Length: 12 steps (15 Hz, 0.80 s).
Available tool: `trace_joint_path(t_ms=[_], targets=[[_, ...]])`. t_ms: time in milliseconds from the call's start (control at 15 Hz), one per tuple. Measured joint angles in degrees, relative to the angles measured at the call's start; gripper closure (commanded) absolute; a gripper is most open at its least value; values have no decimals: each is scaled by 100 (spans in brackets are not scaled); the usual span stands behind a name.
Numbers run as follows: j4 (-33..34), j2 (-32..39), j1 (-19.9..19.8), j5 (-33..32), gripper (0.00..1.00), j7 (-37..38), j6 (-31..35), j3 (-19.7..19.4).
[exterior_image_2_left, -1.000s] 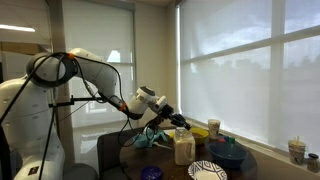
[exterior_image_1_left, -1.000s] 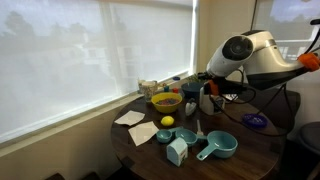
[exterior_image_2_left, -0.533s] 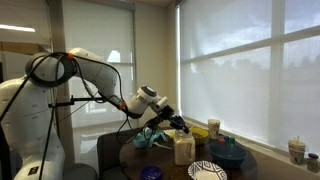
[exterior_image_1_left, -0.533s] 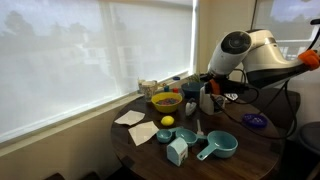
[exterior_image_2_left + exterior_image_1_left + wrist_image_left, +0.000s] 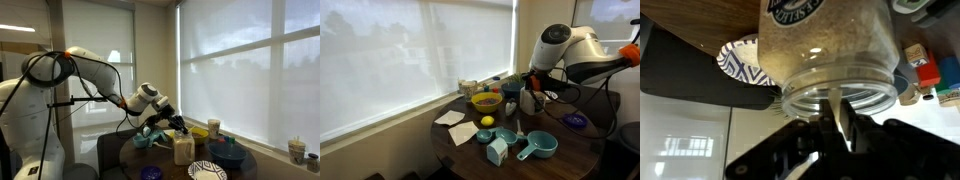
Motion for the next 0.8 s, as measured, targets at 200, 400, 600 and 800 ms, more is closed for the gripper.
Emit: trace_joint_path(t_ms=[200, 400, 600, 800], targets=[[26, -32, -15, 258, 97, 0, -10, -61], [87, -49, -47, 525, 97, -9, -62, -109], [187, -57, -85, 886, 97, -117, -159, -150], [295, -57, -122, 1215, 97, -218, -296, -200]])
